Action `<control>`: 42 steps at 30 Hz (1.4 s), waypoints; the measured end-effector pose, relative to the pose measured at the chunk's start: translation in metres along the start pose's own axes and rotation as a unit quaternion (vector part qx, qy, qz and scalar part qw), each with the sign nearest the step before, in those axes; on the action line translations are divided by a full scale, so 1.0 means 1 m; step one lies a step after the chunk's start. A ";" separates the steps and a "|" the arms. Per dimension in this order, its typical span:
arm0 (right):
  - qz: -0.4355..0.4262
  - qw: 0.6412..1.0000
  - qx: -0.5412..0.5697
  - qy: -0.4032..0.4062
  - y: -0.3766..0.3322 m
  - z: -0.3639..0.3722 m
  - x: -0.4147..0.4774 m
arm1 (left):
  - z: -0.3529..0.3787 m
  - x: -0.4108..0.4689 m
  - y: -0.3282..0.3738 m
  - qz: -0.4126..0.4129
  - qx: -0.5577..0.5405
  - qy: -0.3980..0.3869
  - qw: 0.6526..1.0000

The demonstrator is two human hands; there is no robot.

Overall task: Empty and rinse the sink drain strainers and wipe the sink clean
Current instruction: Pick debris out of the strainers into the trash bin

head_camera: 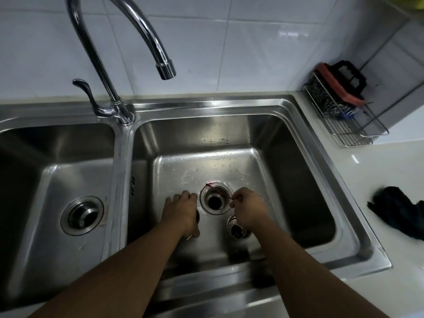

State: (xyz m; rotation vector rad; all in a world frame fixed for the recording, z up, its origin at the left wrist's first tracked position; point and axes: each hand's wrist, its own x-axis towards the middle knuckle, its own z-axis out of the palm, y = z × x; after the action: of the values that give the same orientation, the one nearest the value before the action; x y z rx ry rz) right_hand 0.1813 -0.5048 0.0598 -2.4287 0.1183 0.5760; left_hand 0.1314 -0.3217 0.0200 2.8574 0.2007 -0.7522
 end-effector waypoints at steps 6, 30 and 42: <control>0.005 0.999 0.037 0.029 0.015 -0.022 0.000 | 0.001 0.005 0.048 0.113 0.004 0.035 0.993; 0.026 0.995 0.089 0.047 0.050 -0.068 -0.010 | 0.013 0.019 0.099 0.195 -0.095 -0.023 0.976; 0.013 0.984 0.141 0.112 0.001 -0.102 -0.069 | -0.078 -0.022 0.085 0.229 -0.137 0.049 0.963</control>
State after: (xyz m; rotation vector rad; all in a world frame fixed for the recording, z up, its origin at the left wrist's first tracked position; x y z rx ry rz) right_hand 0.1575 -0.5703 0.1609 -2.2097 0.3057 0.2737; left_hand 0.1643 -0.3907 0.1096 2.5310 -0.3114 -0.4487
